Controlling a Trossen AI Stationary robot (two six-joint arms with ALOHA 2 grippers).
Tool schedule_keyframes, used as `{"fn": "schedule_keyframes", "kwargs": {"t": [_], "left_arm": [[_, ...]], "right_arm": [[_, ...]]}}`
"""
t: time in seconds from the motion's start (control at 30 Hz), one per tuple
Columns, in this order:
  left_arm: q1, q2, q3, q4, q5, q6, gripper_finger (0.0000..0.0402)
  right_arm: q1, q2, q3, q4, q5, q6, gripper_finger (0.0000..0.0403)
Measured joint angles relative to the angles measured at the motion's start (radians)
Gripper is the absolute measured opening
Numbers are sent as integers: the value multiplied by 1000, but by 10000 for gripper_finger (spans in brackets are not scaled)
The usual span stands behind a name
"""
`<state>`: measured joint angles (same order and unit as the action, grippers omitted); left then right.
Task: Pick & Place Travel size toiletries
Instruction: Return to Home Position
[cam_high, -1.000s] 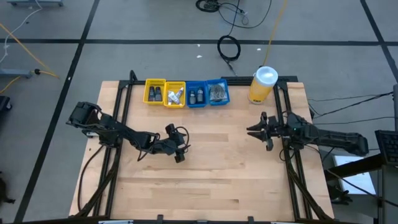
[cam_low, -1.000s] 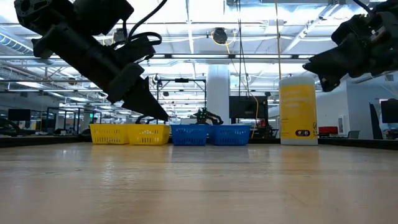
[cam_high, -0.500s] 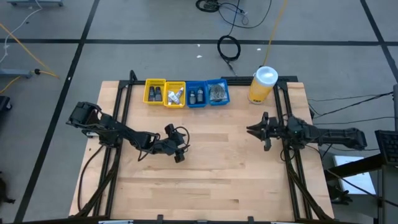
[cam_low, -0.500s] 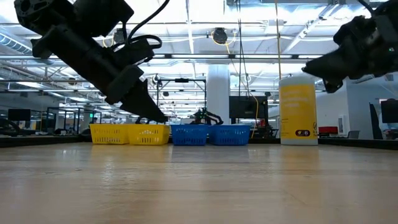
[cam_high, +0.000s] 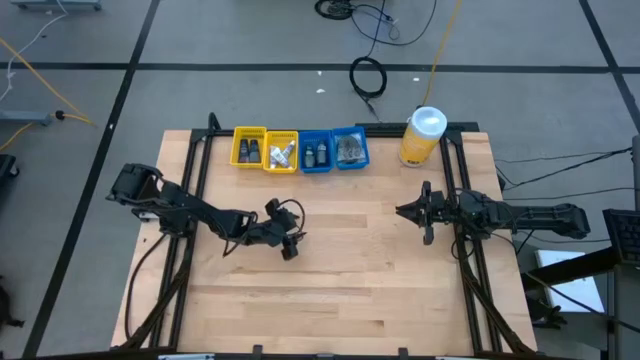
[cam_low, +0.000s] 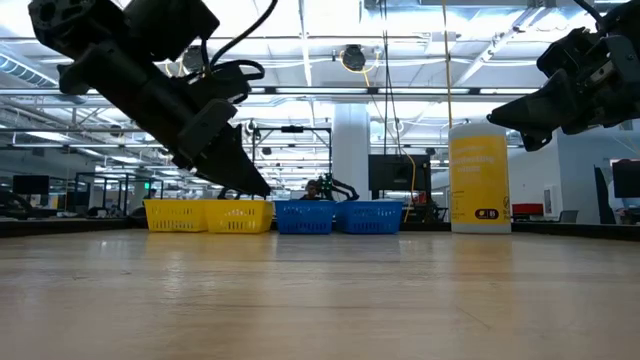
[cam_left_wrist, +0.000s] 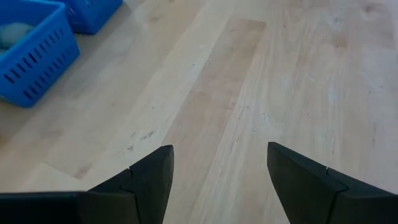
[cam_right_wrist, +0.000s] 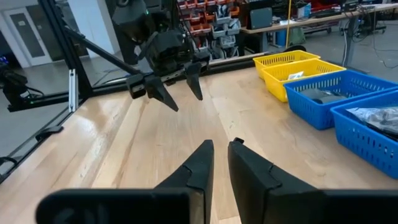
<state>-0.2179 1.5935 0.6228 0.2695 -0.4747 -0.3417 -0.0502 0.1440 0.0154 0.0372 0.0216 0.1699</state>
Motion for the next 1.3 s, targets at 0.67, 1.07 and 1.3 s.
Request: {"fn": "schedule_keyframes", "kwargs": {"t": [0.67,1.07,1.3], "left_arm": [[115,-737,-250,-154,99,286,18],[353,-1322,-483,-253,531,358,9],[370,-1547,-509,-359,533,368,6]], "right_arm": [[0,0,-1,4,3,1,43],[0,0,-2,4,3,1,43],[0,1,-2,4,3,1,43]]}}
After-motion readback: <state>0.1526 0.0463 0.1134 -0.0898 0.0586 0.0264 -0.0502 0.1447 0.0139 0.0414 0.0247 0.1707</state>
